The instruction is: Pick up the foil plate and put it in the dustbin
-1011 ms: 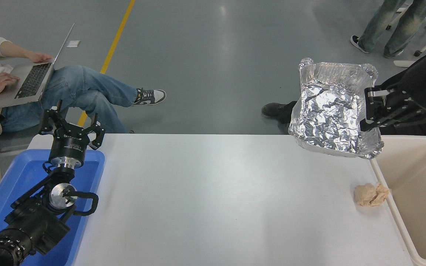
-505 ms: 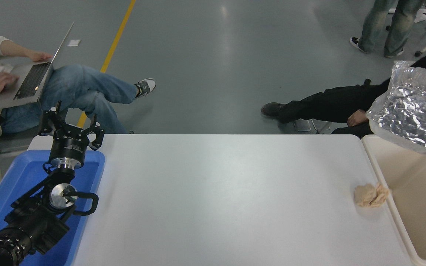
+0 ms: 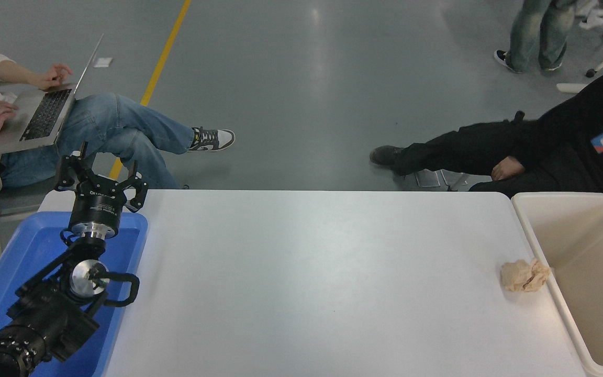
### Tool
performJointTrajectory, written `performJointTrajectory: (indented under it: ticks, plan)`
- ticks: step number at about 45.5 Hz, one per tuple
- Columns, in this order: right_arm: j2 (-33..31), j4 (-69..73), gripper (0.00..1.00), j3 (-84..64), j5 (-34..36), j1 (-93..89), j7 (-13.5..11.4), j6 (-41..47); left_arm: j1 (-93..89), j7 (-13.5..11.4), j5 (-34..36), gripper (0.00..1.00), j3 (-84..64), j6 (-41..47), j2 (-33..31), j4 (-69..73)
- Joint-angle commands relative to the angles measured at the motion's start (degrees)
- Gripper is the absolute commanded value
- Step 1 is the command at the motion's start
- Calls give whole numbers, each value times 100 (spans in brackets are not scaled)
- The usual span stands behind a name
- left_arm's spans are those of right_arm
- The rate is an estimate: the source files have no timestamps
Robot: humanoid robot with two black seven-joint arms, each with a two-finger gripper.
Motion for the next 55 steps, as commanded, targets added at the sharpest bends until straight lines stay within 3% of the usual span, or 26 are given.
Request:
performJointTrajectory:
  ticks: [1,10,23,41,44,46,51,55]
  plan:
    - [683,-1559,0,1721,374,-2381,-1,-796,0,-1,3,99,-9,0,-6,-4]
    - [1580,-3028,0,2346,401,-3235,-1,-823,0,-1,3,99,0,0,3,-4]
    - [2345,-4321,0,2522,401,-3868,-1,-884,0,-1,3,99,-9,0,3,5]
    - [2407,-4427,0,2724,401,-3948,-1,-1069,0,8,3,99,-9,0,3,5]
    - [2389,-4436,45,2724,401,-3939,8,-1121,0,-1,3,99,-9,0,3,5]
    - [2389,-4427,63,2724,401,-3939,8,-1200,0,-1,3,99,-9,0,3,-4]
    - [2389,-4392,84,2733,401,-3921,8,-1394,0,-1,-6,99,-9,0,-6,5]
    - [2389,-4330,86,2733,401,-3913,8,-1411,0,-1,3,99,-9,0,-6,-4]
